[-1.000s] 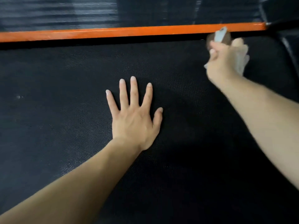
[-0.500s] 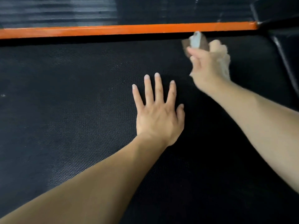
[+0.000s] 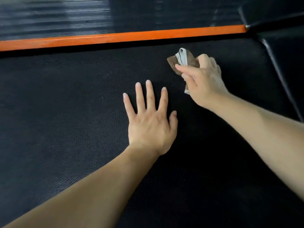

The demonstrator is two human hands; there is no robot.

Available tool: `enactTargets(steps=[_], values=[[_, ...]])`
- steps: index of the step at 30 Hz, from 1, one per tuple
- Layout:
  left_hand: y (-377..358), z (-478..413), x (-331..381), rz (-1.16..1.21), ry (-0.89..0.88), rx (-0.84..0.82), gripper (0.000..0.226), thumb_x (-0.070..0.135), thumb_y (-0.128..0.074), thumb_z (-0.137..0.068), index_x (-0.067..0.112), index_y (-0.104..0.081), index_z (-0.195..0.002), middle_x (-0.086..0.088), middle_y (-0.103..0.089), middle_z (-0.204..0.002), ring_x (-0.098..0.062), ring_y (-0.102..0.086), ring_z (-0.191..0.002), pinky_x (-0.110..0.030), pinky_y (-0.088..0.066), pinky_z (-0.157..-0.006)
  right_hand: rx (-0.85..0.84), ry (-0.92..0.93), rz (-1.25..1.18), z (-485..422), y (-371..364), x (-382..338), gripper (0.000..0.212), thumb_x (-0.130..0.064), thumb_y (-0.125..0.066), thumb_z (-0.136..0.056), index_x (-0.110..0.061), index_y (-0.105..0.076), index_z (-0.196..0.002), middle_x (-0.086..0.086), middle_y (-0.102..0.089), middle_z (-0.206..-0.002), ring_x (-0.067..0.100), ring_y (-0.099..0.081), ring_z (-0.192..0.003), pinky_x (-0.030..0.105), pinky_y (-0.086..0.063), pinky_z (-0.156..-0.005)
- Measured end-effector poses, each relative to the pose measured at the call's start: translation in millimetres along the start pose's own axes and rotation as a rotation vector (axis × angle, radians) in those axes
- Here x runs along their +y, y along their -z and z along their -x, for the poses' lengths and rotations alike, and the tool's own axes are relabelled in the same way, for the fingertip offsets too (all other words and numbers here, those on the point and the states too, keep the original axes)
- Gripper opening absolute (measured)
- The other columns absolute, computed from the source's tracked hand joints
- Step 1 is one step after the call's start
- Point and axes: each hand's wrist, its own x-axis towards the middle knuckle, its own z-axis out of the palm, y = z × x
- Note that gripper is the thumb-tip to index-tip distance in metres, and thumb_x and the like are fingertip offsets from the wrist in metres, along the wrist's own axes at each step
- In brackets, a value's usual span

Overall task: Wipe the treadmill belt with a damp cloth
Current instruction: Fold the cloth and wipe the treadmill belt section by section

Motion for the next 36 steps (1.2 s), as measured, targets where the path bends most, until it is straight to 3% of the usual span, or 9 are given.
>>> enactTargets(steps=[2, 6, 10, 13, 18, 24, 28, 30, 36], values=[[0.4, 0.1, -0.3, 0.006, -0.001, 0.003, 0.071, 0.056, -0.018, -0.101, 0.023, -0.014, -0.163, -0.018, 0.0, -0.171, -0.04, 0.01, -0.157, -0.067, 0.003, -0.121, 0.007, -0.051, 0.072, -5.5, 6.4, 21.8, 0.035, -0.025, -0.053, -0.098, -0.031, -0.062, -0.131, 0.019, -0.049, -0.115, 0.04, -0.045, -0.108, 0.048, -0.036, -0.095], [-0.5, 0.4, -0.4, 0.005, -0.005, 0.003, 0.071, 0.056, -0.018, -0.101, 0.023, -0.013, -0.163, -0.018, 0.0, -0.171, -0.041, 0.01, -0.157, -0.068, 0.003, -0.121, 0.07, -0.373, 0.048, -7.5, 11.5, 32.1, 0.038, -0.027, -0.046, -0.102, -0.032, -0.056, -0.138, 0.016, -0.044, -0.127, 0.039, -0.041, -0.117, 0.044, -0.032, -0.104], [0.3, -0.2, -0.4, -0.022, -0.002, -0.02, 0.07, 0.055, -0.015, -0.101, 0.023, -0.009, -0.163, -0.018, 0.003, -0.171, -0.041, 0.013, -0.156, -0.067, 0.005, -0.121, 0.033, -0.147, -0.013, 37.5, 2.4, -2.0, 0.037, -0.026, -0.05, -0.099, -0.031, -0.059, -0.135, 0.015, -0.046, -0.117, 0.038, -0.043, -0.108, 0.046, -0.035, -0.096], [0.2, 0.1, -0.6, -0.025, -0.006, -0.024, 0.069, 0.055, -0.014, -0.102, 0.024, -0.008, -0.164, -0.018, 0.005, -0.171, -0.041, 0.013, -0.156, -0.067, 0.006, -0.122, -0.021, -0.037, 0.041, 51.7, 12.5, 15.2, 0.036, -0.025, -0.052, -0.098, -0.032, -0.062, -0.132, 0.016, -0.048, -0.111, 0.039, -0.044, -0.104, 0.048, -0.036, -0.093], [0.1, 0.9, -1.0, -0.031, 0.002, -0.024, 0.07, 0.056, -0.013, -0.101, 0.024, -0.009, -0.163, -0.018, 0.003, -0.171, -0.041, 0.012, -0.157, -0.067, 0.005, -0.122, 0.054, -0.432, 0.06, 41.0, 19.9, 32.2, 0.038, -0.028, -0.046, -0.101, -0.034, -0.055, -0.138, 0.013, -0.043, -0.126, 0.036, -0.039, -0.116, 0.043, -0.031, -0.104], [-0.2, 0.5, -0.4, -0.061, 0.007, -0.02, 0.071, 0.057, -0.014, -0.1, 0.025, -0.011, -0.163, -0.017, 0.002, -0.171, -0.04, 0.01, -0.157, -0.066, 0.005, -0.123, -0.033, -0.022, 0.03, 91.7, 15.1, 3.5, 0.036, -0.028, -0.052, -0.097, -0.034, -0.062, -0.131, 0.013, -0.05, -0.111, 0.037, -0.045, -0.102, 0.046, -0.037, -0.089], [-0.9, 0.7, -0.7, -0.063, -0.007, -0.019, 0.071, 0.058, -0.016, -0.101, 0.025, -0.01, -0.163, -0.017, 0.002, -0.171, -0.04, 0.01, -0.157, -0.065, 0.007, -0.122, 0.045, -0.381, 0.071, 76.0, 27.2, 43.6, 0.039, -0.03, -0.046, -0.101, -0.036, -0.056, -0.138, 0.012, -0.045, -0.125, 0.036, -0.041, -0.114, 0.042, -0.032, -0.1], [-1.3, 0.0, -2.1, -0.08, -0.005, -0.021, 0.071, 0.059, -0.015, -0.101, 0.025, -0.008, -0.163, -0.017, 0.004, -0.171, -0.04, 0.011, -0.157, -0.065, 0.007, -0.122, 0.054, -0.453, 0.07, 82.2, 26.8, 29.1, 0.039, -0.03, -0.047, -0.1, -0.037, -0.055, -0.137, 0.013, -0.045, -0.127, 0.036, -0.041, -0.114, 0.042, -0.032, -0.1], [2.1, 10.9, 5.5, -0.067, 0.027, -0.049, 0.07, 0.056, -0.015, -0.102, 0.022, -0.006, -0.164, -0.016, 0.006, -0.171, -0.036, 0.013, -0.157, -0.064, 0.008, -0.123, -0.059, -0.029, 0.005, 140.4, 25.7, -3.4, 0.04, -0.025, -0.055, -0.093, -0.035, -0.061, -0.131, 0.012, -0.05, -0.108, 0.036, -0.045, -0.1, 0.046, -0.038, -0.088]])
